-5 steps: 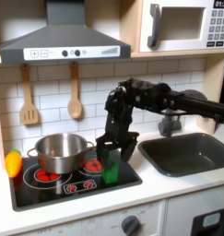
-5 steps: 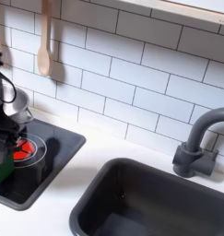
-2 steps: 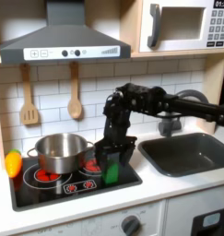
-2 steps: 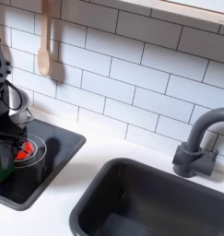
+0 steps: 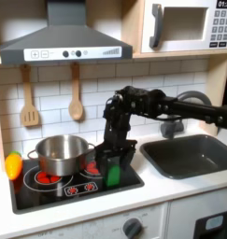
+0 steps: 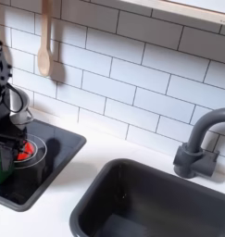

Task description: Reach green block

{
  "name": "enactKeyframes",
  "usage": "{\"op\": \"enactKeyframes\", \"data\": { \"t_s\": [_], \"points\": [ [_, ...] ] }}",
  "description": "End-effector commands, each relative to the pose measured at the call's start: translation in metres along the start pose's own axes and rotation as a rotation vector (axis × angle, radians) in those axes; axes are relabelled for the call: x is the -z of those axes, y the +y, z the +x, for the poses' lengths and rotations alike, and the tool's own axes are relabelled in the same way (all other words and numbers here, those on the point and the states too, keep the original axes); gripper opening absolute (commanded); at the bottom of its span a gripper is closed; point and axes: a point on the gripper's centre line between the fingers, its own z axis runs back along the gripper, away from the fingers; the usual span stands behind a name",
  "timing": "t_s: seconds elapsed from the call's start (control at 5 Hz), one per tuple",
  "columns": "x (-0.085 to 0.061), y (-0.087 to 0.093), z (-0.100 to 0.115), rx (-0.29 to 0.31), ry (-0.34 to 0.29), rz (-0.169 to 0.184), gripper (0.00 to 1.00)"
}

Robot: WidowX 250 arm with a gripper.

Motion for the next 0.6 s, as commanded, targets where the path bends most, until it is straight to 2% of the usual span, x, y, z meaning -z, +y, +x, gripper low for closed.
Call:
{"op": "enactKeyframes", "data": {
  "t_s": [0.0, 0.4],
  "points": [
    [0.011, 0.000, 0.001, 0.014, 0.028, 0.003, 1.00],
    [0.022, 0.000, 0.004, 0.026, 0.054, -0.001, 1.00]
  ]
}}
